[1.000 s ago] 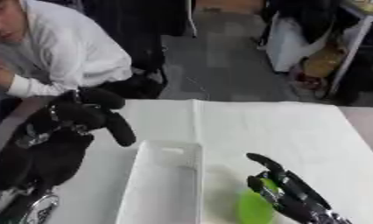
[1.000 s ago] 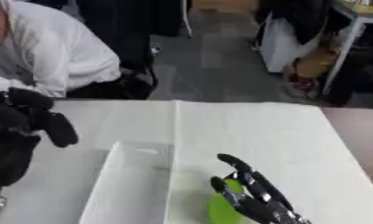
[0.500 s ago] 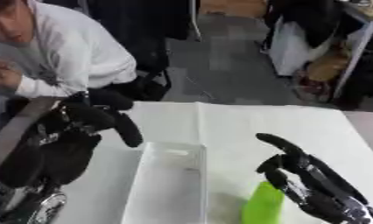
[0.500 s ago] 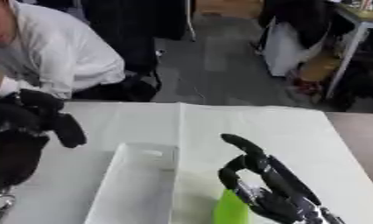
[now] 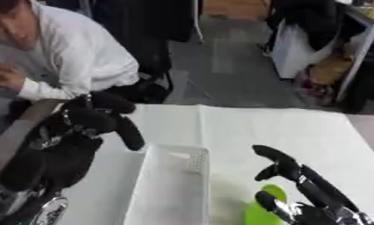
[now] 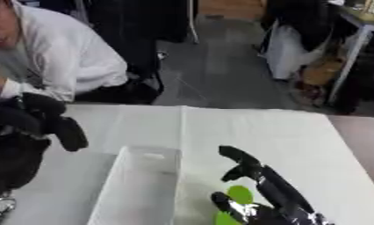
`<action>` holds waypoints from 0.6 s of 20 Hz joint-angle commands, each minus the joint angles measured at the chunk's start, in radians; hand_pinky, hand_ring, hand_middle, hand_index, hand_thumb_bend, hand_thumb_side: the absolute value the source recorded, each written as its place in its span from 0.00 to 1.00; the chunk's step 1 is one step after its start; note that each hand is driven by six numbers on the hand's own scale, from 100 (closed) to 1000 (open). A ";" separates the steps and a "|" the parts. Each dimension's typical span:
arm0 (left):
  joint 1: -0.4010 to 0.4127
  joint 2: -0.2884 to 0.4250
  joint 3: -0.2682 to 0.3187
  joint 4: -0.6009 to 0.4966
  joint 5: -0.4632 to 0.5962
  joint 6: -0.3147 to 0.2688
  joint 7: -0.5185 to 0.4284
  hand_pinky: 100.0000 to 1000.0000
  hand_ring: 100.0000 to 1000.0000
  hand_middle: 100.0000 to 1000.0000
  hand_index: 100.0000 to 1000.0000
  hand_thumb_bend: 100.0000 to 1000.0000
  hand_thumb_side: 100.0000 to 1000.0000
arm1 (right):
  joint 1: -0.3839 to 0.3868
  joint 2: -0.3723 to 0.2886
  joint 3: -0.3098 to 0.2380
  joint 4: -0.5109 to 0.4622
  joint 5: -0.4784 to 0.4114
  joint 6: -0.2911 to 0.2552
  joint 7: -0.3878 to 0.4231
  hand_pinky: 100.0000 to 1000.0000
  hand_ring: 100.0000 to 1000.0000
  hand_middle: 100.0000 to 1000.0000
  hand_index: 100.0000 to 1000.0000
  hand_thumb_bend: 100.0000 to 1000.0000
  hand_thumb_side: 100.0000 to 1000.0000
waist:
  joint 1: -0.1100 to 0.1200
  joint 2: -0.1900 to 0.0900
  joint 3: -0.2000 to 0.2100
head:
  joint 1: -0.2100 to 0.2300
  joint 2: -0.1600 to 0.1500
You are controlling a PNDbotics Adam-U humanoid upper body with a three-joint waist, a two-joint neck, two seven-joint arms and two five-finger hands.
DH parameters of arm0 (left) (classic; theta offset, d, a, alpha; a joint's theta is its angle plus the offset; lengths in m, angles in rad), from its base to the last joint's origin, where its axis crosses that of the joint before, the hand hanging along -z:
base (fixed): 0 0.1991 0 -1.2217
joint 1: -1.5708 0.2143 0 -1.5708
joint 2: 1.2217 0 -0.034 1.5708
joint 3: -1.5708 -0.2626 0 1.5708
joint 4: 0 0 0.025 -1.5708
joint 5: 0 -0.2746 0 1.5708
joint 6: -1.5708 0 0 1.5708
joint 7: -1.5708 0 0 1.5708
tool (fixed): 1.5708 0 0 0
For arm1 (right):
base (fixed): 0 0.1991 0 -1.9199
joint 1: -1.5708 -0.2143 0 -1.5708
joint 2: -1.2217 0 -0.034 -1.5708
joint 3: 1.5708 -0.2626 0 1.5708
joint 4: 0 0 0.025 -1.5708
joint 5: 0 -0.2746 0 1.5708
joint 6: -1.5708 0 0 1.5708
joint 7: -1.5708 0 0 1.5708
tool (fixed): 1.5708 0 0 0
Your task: Pick up objects on the table and place them in the box.
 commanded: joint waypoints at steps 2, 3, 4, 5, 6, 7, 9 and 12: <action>-0.021 0.016 0.002 -0.018 0.006 -0.002 -0.003 0.49 0.47 0.74 0.76 0.10 0.89 | -0.034 -0.005 -0.005 0.078 0.073 -0.060 -0.024 0.75 0.68 1.00 1.00 0.44 0.70 | 0.004 -0.009 0.003 | -0.004 -0.020; -0.022 0.015 0.002 -0.018 0.007 -0.002 -0.004 0.49 0.47 0.74 0.76 0.10 0.89 | -0.037 -0.005 -0.006 0.097 0.088 -0.072 -0.030 0.75 0.69 1.00 1.00 0.44 0.69 | 0.004 -0.009 0.004 | -0.004 -0.022; -0.023 0.015 0.002 -0.018 0.007 -0.002 -0.004 0.49 0.47 0.74 0.76 0.10 0.89 | -0.039 -0.004 -0.007 0.115 0.102 -0.082 -0.036 0.75 0.68 1.00 1.00 0.44 0.69 | 0.005 -0.008 0.004 | -0.004 -0.023; -0.023 0.015 0.002 -0.018 0.007 -0.002 -0.004 0.49 0.47 0.74 0.76 0.10 0.89 | -0.040 -0.002 -0.008 0.130 0.114 -0.092 -0.041 0.76 0.69 1.00 1.00 0.45 0.68 | 0.005 -0.007 0.004 | -0.004 -0.024; -0.023 0.015 0.003 -0.018 0.007 -0.002 -0.004 0.49 0.47 0.74 0.76 0.10 0.89 | -0.041 -0.001 -0.008 0.143 0.126 -0.101 -0.046 0.76 0.69 1.00 1.00 0.45 0.68 | 0.005 -0.007 0.004 | -0.003 -0.024; -0.024 0.015 0.003 -0.018 0.007 -0.002 -0.005 0.49 0.47 0.74 0.76 0.10 0.89 | -0.042 0.000 -0.009 0.156 0.137 -0.109 -0.051 0.76 0.69 1.00 1.00 0.45 0.67 | 0.005 -0.006 0.005 | -0.002 -0.024; -0.024 0.014 0.003 -0.018 0.008 -0.003 -0.005 0.49 0.47 0.74 0.76 0.10 0.89 | -0.042 0.004 -0.010 0.175 0.151 -0.121 -0.057 0.76 0.69 1.00 1.00 0.46 0.66 | 0.005 -0.006 0.005 | -0.001 -0.025; -0.023 0.014 0.003 -0.018 0.008 -0.003 -0.006 0.49 0.47 0.74 0.76 0.10 0.89 | -0.042 0.010 -0.008 0.191 0.156 -0.132 -0.056 0.76 0.69 1.00 1.00 0.47 0.61 | 0.006 -0.006 0.004 | -0.001 -0.024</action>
